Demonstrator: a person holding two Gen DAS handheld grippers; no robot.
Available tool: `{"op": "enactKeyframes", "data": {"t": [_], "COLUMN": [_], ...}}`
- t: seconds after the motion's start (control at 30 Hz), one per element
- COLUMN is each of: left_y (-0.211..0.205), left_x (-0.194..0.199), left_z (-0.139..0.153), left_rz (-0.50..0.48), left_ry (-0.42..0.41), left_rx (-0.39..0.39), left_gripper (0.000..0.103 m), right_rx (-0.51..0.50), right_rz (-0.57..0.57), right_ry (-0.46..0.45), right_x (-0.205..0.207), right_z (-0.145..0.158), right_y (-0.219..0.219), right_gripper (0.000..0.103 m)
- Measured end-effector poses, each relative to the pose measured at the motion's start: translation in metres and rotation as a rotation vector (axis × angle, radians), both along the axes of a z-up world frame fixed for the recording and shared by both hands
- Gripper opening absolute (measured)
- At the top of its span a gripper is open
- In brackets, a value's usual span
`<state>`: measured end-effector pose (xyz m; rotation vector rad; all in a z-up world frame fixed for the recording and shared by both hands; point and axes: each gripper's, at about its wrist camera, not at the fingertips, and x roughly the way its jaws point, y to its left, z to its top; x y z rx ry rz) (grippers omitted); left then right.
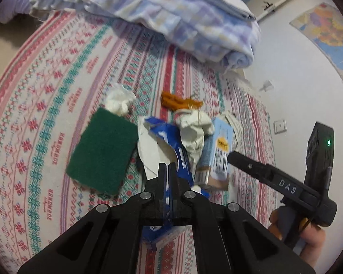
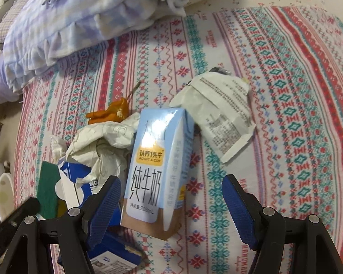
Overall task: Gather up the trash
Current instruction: 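Grasp the milk carton with the right tool while left holds the box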
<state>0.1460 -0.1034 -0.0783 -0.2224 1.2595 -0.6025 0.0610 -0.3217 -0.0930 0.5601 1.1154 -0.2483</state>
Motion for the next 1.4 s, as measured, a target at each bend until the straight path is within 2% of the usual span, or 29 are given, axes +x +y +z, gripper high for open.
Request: {"op": "enactKeyframes", "data": {"t": [0.03,0.07,0.13,0.17,0.2,0.37,0.47,0.5,0.53,0.6,0.7,0.73,0.9,1.07,1.23,1.27,1.3,1.4], "left_y": [-0.003,-0.005,-0.008,-0.008,-0.008,-0.017,-0.025,-0.028,-0.033,-0.038,-0.037,-0.035,-0.022,-0.008,0.006,0.012,0.016,0.024], "left_x": [-0.002,-0.003,-0.004,-0.004,-0.004,-0.002,-0.007,-0.009,-0.011,-0.012,-0.012,-0.013,-0.015,-0.010,-0.015,-0.018,-0.018,-0.017], "left_z": [-0.001,-0.003,-0.009,-0.012,-0.014,-0.018,-0.024,-0.026,-0.028,-0.032,-0.032,-0.027,-0.002,0.004,0.017,0.020,0.024,0.031], "left_rz": [-0.016,-0.027,-0.022,-0.010,-0.002,-0.016,-0.053,-0.069,-0.083,-0.098,-0.091,-0.094,-0.086,-0.061,-0.064,-0.063,-0.059,-0.048], "left_ry": [0.002,0.006,0.029,0.038,0.044,0.021,0.034,0.028,0.009,-0.011,-0.019,-0.035,-0.089,-0.083,-0.117,-0.126,-0.135,-0.138], "left_rx": [-0.002,0.001,0.009,0.003,-0.004,0.008,0.026,0.044,0.064,0.092,0.064,0.058,0.020,-0.004,-0.027,-0.029,-0.032,-0.039], "left_gripper": [0.002,0.006,0.033,0.037,0.040,0.040,0.039,0.036,0.020,0.017,0.014,0.002,0.000,0.000,0.000,0.000,0.000,0.000], "right_rx": [0.002,0.007,0.005,0.002,0.000,0.010,0.012,0.013,0.014,0.016,0.015,0.015,0.020,0.005,-0.010,-0.012,-0.012,-0.028], "right_rz": [-0.001,0.004,0.009,0.009,0.007,-0.007,-0.004,-0.006,-0.010,-0.020,-0.033,-0.032,-0.019,0.003,0.018,0.027,0.030,-0.004], "right_ry": [0.000,0.000,-0.001,0.001,0.004,0.001,-0.003,0.000,0.004,0.013,0.026,0.029,0.046,0.051,0.074,0.083,0.085,0.054], "right_x": [0.000,0.001,0.000,0.000,-0.001,-0.004,-0.006,-0.007,-0.007,-0.007,-0.005,-0.003,-0.002,0.002,0.008,0.010,0.011,0.008], "right_z": [0.000,0.000,0.000,-0.001,-0.001,-0.001,0.000,-0.001,-0.002,-0.005,-0.009,-0.010,-0.017,-0.019,-0.028,-0.031,-0.033,-0.027], "right_y": [0.001,0.003,0.005,0.006,0.006,0.006,0.006,0.006,0.005,0.003,0.001,0.002,0.007,0.016,0.024,0.027,0.028,0.025], "right_gripper": [0.077,0.077,0.078,0.078,0.078,0.078,0.078,0.078,0.078,0.078,0.078,0.078,0.078,0.078,0.077,0.074,0.058,0.057]}}
